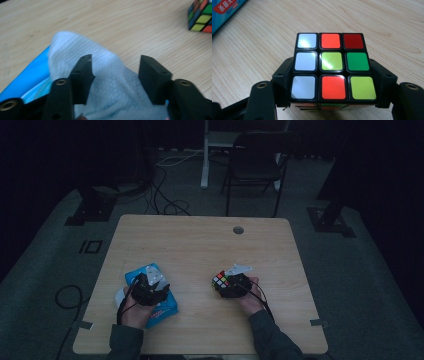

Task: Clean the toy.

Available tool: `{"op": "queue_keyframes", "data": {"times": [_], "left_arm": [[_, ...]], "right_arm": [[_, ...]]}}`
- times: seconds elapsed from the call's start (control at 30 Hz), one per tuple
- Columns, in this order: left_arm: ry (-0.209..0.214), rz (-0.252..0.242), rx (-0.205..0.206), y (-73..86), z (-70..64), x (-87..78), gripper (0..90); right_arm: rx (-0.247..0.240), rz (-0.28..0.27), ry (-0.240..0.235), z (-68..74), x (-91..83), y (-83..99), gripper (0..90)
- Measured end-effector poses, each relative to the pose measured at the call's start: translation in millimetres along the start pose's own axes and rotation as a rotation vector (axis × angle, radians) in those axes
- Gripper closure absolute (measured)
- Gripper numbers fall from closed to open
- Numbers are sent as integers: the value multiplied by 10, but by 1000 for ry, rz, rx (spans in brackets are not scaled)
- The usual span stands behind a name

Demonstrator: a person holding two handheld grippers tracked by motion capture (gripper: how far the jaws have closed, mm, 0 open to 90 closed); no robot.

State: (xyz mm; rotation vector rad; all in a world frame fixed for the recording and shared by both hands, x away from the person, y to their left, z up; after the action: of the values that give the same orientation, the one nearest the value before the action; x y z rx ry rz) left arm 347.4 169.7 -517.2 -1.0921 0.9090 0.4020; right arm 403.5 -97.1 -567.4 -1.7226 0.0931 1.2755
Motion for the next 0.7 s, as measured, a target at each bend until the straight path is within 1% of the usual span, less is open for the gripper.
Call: {"op": "queue_keyframes", "data": {"times": [0.03,0.1,0.13,0.17,0.2,0.27,0.3,0.37,0.4,0.43,0.5,0.53,0.63,0.7], "left_arm": [[-11,8,-14,19,21,-15,605],[-13,17,-55,52,75,-53,757],[-22,26,-67,65,104,-65,808],[-21,29,-70,73,128,-77,848],[-14,25,-83,75,146,-86,872],[3,17,-92,68,172,-98,890],[20,9,-96,56,171,-102,892],[50,-5,-92,20,156,-113,895],[57,-12,-87,-5,145,-117,897],[57,-15,-80,-33,129,-119,898],[36,-15,-50,-98,90,-128,898],[33,-19,-37,-135,63,-134,899],[58,-38,-11,-249,-18,-160,899],[82,-51,-5,-314,-62,-174,899]], "right_arm": [[0,0,0,0,0,1,334],[1,-1,-1,-1,1,2,334],[1,-1,-1,-1,2,3,334],[1,-1,-1,-2,3,3,334],[2,0,0,-2,3,4,334],[5,0,0,-1,4,7,334],[5,0,1,0,5,7,334],[6,0,0,-2,7,8,334],[7,1,0,-1,7,8,334],[7,1,1,0,8,9,334],[7,1,0,-2,9,9,334],[6,1,0,-2,9,10,334],[5,2,-1,-4,11,11,333],[5,3,-2,-3,11,11,333]]}}
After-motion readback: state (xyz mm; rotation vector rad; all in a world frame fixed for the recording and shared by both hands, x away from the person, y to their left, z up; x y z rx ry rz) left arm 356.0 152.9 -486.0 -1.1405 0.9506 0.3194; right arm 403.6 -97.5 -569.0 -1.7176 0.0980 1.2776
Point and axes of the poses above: each handheld gripper's, and its own axes: x roughly forward along the jaws, y roughly out of its underside, z roughly to its left, the point moved 6 cm from there along x, roughly forward along the jaws, and after that the axes turned 9 degrees about z, right-handed, at the moved point
